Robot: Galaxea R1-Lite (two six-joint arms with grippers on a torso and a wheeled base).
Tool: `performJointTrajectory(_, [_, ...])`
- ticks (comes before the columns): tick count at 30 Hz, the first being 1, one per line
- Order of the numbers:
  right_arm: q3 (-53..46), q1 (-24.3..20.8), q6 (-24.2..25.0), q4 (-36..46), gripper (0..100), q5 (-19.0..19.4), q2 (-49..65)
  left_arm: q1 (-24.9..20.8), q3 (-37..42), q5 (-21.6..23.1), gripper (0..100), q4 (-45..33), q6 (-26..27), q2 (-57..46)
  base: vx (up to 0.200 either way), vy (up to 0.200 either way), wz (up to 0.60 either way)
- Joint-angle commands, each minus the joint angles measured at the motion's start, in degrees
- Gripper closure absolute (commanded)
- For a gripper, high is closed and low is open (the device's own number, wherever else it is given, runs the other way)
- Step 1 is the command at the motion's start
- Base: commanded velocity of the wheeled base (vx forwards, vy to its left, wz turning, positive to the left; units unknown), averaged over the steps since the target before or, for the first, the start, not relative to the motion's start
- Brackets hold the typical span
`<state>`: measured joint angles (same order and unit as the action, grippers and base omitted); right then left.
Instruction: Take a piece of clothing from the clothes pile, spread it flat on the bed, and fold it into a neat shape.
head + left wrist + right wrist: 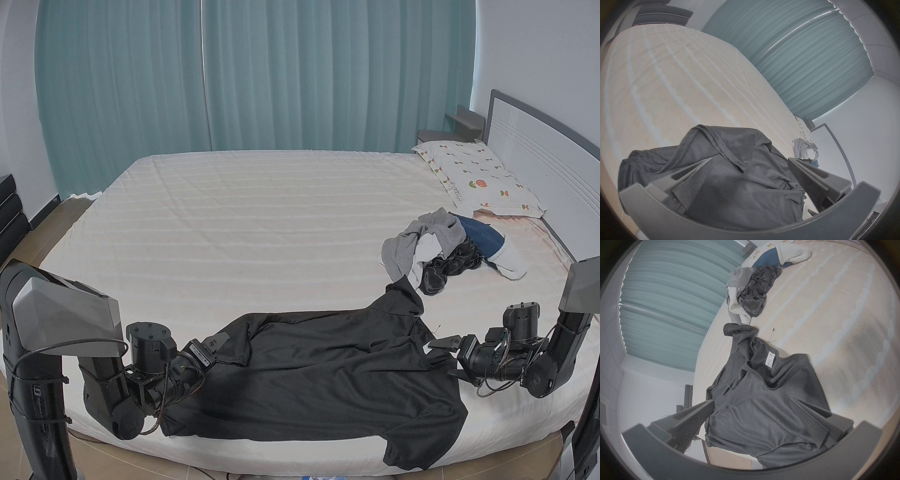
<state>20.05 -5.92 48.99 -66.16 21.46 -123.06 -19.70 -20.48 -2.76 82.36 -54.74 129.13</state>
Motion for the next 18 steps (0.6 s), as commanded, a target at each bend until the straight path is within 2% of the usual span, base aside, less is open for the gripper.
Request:
performJointTrajectory(1, [-0.5, -0.1, 0.1, -2.7, 0, -0.6, -3.2, -1.4, -3.3, -0.1, 0, -1.0, 2.0, 1.0, 0.000, 0.000, 0.00])
performJointTrajectory(3, [-0.8, -0.1, 0.0, -4.4, 0, -1.0, -4.7, -1.9, -4.6, -0.1, 0, -2.9, 5.3, 2.1, 0.000, 0.000, 0.00])
performJointTrajectory(6, [-1.0, -0.1, 0.0, -5.5, 0, -1.0, -6.0, -3.2, -6.9, -0.8, 0, -5.9, 7.2, 3.3, 0.000, 0.000, 0.00])
performJointTrajectory(12, [-1.2, -0.3, 0.7, -6.1, 0, -1.0, -6.2, -6.0, -13.0, -5.2, 0, -13.5, 8.2, 4.8, 0.000, 0.000, 0.00])
performJointTrajectory(18, [-1.6, -1.5, 0.8, -6.3, 0, -2.3, -6.5, -7.7, -18.2, -6.6, 0, -21.3, 8.8, 6.0, 0.000, 0.000, 0.00])
